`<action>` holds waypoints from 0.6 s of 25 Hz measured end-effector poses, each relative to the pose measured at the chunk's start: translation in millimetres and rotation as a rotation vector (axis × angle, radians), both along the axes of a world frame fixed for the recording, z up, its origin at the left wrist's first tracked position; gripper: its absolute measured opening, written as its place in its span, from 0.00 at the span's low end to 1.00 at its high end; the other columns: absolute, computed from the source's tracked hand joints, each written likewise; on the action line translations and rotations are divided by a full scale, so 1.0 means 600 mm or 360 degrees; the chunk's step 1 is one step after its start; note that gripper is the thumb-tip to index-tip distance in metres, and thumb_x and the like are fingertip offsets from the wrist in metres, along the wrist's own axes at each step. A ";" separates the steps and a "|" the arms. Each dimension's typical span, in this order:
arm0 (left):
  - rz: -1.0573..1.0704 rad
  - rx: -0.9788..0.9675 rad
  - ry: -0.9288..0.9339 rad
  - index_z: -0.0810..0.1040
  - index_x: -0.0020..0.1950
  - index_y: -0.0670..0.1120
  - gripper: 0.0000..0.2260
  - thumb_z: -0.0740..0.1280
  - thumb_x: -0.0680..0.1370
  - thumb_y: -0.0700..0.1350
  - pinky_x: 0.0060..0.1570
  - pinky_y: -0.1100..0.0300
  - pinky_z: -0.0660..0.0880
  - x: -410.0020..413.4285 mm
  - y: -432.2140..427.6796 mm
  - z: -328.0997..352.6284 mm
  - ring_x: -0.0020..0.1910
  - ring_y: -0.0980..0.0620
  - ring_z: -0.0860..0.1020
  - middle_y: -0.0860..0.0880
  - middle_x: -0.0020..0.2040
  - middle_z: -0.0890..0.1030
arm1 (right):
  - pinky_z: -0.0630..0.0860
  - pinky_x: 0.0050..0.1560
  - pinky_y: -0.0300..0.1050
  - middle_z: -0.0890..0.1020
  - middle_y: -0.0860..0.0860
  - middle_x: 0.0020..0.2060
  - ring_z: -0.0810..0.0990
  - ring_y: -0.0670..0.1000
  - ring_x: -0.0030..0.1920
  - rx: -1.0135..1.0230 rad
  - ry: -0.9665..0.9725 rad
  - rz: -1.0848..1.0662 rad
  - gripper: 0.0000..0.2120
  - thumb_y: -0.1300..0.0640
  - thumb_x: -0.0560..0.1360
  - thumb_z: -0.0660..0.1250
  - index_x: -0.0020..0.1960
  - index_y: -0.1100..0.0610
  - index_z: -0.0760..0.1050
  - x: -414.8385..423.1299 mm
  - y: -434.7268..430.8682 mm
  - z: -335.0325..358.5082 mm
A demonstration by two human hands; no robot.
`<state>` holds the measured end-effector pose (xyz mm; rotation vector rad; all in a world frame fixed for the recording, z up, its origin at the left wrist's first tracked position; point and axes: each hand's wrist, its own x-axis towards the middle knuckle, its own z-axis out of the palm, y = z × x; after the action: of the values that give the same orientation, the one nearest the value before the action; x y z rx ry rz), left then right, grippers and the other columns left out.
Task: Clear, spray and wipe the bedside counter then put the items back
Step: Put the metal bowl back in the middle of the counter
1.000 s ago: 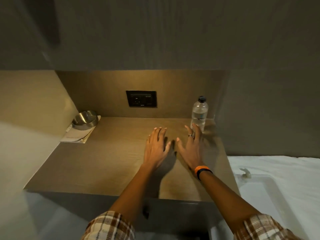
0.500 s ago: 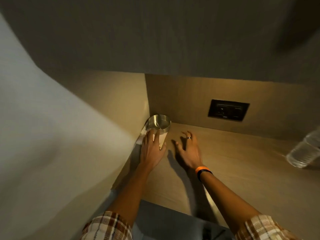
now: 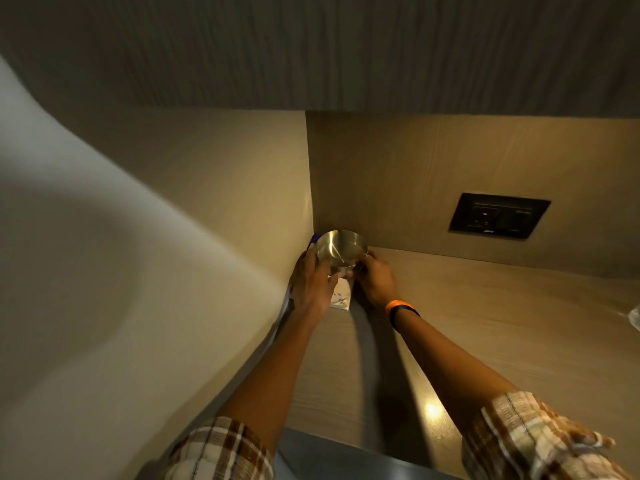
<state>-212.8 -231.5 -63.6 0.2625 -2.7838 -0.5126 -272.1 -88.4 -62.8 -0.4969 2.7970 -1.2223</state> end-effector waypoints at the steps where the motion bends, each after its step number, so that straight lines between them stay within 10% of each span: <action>1: -0.0038 0.0049 0.0004 0.74 0.70 0.49 0.21 0.69 0.79 0.52 0.72 0.48 0.69 -0.001 0.006 0.002 0.78 0.45 0.62 0.46 0.79 0.62 | 0.79 0.58 0.55 0.79 0.58 0.58 0.80 0.58 0.55 -0.0058 0.0002 -0.0007 0.09 0.60 0.79 0.68 0.57 0.63 0.79 0.006 0.013 0.002; 6: -0.0331 0.0667 -0.0183 0.80 0.52 0.45 0.11 0.75 0.74 0.49 0.65 0.47 0.76 0.003 0.116 0.029 0.70 0.45 0.71 0.46 0.75 0.68 | 0.79 0.49 0.34 0.82 0.56 0.54 0.81 0.47 0.44 -0.0188 -0.0003 -0.0025 0.04 0.62 0.74 0.74 0.45 0.57 0.79 0.054 0.167 0.031; 15: -0.0600 0.1338 -0.0149 0.82 0.41 0.43 0.08 0.79 0.68 0.35 0.50 0.61 0.82 0.015 0.440 0.036 0.59 0.52 0.77 0.52 0.65 0.76 | 0.79 0.55 0.45 0.81 0.48 0.53 0.81 0.48 0.52 -0.0172 -0.0082 -0.0372 0.05 0.58 0.71 0.77 0.44 0.56 0.82 0.095 0.491 0.019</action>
<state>-203.9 32.4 -42.1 -0.0807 -2.5361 -1.7842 -215.2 206.0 -51.4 -0.1422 2.8186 -1.4120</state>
